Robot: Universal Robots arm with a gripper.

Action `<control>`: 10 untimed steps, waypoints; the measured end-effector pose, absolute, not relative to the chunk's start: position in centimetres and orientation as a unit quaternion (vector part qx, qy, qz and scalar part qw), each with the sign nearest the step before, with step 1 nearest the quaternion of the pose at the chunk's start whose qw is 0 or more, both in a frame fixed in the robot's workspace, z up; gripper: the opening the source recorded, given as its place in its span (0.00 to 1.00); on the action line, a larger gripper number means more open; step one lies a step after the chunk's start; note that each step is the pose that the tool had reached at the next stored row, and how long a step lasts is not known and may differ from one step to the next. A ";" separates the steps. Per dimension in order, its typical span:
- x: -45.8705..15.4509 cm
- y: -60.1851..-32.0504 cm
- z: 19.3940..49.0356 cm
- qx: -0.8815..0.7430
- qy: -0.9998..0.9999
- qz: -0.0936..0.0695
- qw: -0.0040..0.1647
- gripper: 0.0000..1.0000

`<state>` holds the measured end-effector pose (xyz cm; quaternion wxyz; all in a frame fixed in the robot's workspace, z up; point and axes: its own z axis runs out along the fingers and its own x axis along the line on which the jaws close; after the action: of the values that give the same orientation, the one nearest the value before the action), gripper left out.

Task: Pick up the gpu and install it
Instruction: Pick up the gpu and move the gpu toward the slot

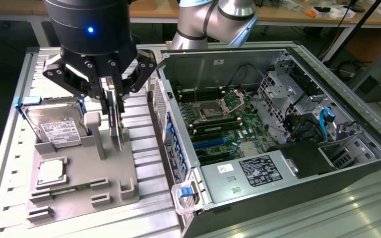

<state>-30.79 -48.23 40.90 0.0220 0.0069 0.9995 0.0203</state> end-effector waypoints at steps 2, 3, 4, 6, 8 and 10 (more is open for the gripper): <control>-30.8 -48.2 41.3 0.007 1.000 0.020 0.022 0.27; -30.8 -48.2 41.5 0.007 1.000 0.020 0.022 0.27; -30.8 -48.2 41.7 0.007 1.000 0.020 0.022 0.27; -30.8 -48.2 42.1 0.007 1.000 0.020 0.022 0.27; -30.8 -48.2 42.4 0.007 1.000 0.020 0.022 0.27; -30.8 -48.2 42.6 0.007 1.000 0.020 0.022 0.27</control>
<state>-30.79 -48.23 42.64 0.0220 0.0069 0.9995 0.0203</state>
